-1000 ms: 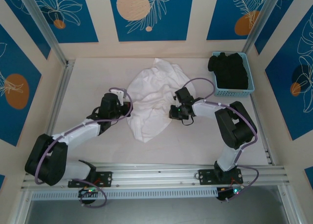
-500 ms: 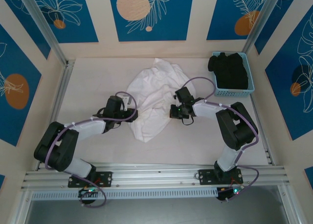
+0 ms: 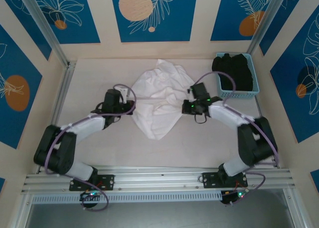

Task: Fold the inside-out t-shirt

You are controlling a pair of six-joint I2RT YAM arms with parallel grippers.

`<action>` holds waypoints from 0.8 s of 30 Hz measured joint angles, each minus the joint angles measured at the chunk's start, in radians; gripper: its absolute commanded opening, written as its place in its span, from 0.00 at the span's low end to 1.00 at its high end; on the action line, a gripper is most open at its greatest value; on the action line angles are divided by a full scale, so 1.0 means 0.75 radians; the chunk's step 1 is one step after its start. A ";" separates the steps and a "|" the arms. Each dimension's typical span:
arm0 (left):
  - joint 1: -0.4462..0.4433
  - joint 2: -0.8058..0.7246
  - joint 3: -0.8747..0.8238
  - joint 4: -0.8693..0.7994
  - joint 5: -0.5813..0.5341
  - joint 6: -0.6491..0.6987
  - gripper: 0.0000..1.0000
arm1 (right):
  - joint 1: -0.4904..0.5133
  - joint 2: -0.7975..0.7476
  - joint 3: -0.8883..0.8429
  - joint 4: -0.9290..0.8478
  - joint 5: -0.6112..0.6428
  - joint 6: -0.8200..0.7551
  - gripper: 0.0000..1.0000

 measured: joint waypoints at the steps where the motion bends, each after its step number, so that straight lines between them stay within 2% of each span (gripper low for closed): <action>1: 0.024 -0.072 0.019 -0.025 -0.019 -0.008 0.00 | -0.049 -0.098 0.019 -0.034 0.014 -0.015 0.00; 5: 0.113 -0.356 0.208 -0.127 -0.113 -0.034 0.00 | -0.223 -0.412 0.188 -0.130 0.031 -0.060 0.00; 10: 0.164 -0.561 0.569 -0.247 -0.248 -0.012 0.00 | -0.338 -0.615 0.535 -0.235 0.029 -0.116 0.00; 13: 0.164 -0.611 0.728 -0.323 -0.298 0.022 0.00 | -0.359 -0.669 0.698 -0.292 0.023 -0.146 0.00; 16: 0.164 -0.645 0.782 -0.380 -0.317 0.051 0.00 | -0.366 -0.711 0.785 -0.342 0.021 -0.168 0.00; 20: 0.164 -0.650 0.778 -0.455 -0.317 0.075 0.00 | -0.367 -0.737 0.797 -0.397 -0.009 -0.185 0.00; 24: 0.164 -0.575 0.765 -0.493 -0.310 0.086 0.00 | -0.369 -0.670 0.771 -0.423 -0.041 -0.187 0.00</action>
